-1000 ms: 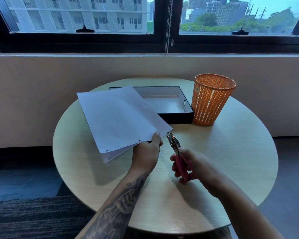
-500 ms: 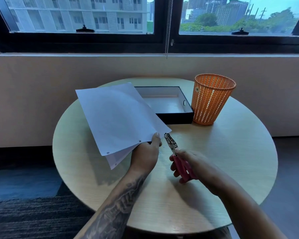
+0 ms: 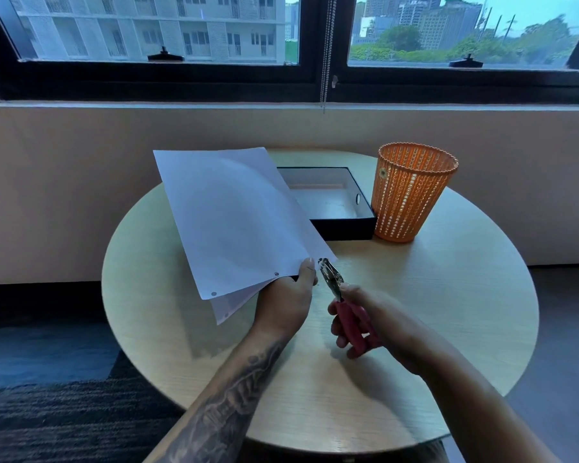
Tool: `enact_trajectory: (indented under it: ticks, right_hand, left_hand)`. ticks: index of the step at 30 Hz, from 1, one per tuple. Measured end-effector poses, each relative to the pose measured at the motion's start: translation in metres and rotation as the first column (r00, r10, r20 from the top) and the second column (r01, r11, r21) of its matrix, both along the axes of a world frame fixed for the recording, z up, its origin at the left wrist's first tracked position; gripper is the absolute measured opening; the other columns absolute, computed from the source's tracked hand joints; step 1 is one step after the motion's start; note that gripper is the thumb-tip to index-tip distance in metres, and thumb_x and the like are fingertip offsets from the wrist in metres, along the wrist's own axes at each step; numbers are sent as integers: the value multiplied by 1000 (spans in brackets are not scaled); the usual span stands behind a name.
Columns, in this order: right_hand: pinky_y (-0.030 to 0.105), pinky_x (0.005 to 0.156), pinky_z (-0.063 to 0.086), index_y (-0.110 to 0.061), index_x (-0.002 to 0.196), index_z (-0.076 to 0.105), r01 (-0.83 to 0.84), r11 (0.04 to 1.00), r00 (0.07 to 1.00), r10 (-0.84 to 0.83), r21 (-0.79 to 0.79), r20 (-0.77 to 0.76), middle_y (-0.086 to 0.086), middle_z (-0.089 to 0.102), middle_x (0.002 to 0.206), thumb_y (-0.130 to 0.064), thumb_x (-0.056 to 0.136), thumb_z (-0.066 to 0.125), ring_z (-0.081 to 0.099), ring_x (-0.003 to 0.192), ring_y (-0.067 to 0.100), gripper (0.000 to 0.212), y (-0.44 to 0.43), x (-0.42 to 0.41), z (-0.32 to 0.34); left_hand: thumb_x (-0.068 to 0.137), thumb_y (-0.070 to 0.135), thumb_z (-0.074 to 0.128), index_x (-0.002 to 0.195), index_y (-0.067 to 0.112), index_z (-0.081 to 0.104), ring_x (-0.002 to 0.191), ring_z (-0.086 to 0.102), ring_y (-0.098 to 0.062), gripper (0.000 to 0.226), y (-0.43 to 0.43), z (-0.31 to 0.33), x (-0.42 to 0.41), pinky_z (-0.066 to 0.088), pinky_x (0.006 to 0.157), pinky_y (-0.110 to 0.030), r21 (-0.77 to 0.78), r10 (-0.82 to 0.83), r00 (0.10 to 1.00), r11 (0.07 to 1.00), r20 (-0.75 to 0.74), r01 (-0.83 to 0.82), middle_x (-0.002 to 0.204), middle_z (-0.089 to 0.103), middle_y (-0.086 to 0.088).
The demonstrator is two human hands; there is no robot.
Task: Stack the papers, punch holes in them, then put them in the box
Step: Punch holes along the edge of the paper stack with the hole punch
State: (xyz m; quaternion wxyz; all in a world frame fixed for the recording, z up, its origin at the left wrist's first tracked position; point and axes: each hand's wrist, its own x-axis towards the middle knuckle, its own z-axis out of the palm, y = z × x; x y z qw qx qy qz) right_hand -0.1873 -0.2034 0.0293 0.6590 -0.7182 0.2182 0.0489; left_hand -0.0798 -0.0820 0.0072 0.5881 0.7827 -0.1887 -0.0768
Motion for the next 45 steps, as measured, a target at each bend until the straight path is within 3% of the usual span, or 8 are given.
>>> enact_trajectory:
  ticks: [3,16,21,26,31,36,41,45]
  right_hand:
    - [38,59,54,-6,97,64,16,1000,1000,-16,-8,-12,10,66,73,-54,98,47,63,64,24,52,2,1,1]
    - [31,47,45,-5,90,62,40,999,999,-40,-20,-13,10,61,66,-55,100,42,56,52,22,55,7,9,-1]
    - [30,47,43,-3,90,63,44,998,998,-45,-33,-44,12,61,66,-55,100,42,55,49,22,57,5,17,-1]
    - [29,46,42,-4,88,63,42,997,990,-51,-67,-132,15,61,68,-56,100,43,54,48,25,56,0,28,1]
    - [27,46,41,-8,86,62,24,996,977,-42,-88,-209,19,63,73,-57,100,40,52,50,25,55,-4,35,-1]
    - [25,44,40,-8,84,62,6,998,971,-20,-61,-240,14,62,65,-60,99,40,52,51,25,58,-7,38,-6]
    - [26,46,40,-9,83,62,1,999,963,-16,-54,-270,11,61,63,-62,98,39,52,51,24,59,-9,41,-8]
    - [26,47,40,-10,82,61,2,999,955,-18,-53,-296,12,59,67,-63,97,39,50,50,23,60,-9,43,-10]
  left_hand:
    - [102,40,48,66,19,62,51,50,0,44,0,-3,0,36,55,-12,-7,-7,1000,1000,-14,7,45,52,17]
    - [103,40,47,64,14,59,47,42,-5,48,-1,-13,5,34,52,-16,-16,-22,999,1000,-34,22,50,45,9]
    - [102,40,48,75,2,66,63,55,-13,50,-2,-15,13,39,66,-26,67,-8,999,998,51,4,63,62,1]
    - [92,64,38,73,23,60,90,65,-13,50,-4,-36,27,47,84,-28,174,64,980,980,189,-97,81,70,11]
    - [100,52,46,59,21,52,81,58,-14,51,-4,-32,24,33,70,-22,276,43,989,958,138,-80,64,54,18]
    - [98,51,48,84,23,67,98,62,-8,37,-3,-40,28,42,88,-22,200,57,973,975,222,-102,95,72,13]
    - [94,60,39,75,25,63,98,66,-12,47,-5,-49,32,46,91,-27,192,11,986,980,167,-44,87,69,14]
    - [91,63,35,87,22,70,102,64,-9,54,-7,-55,35,44,100,-29,197,7,981,979,194,-46,96,72,15]
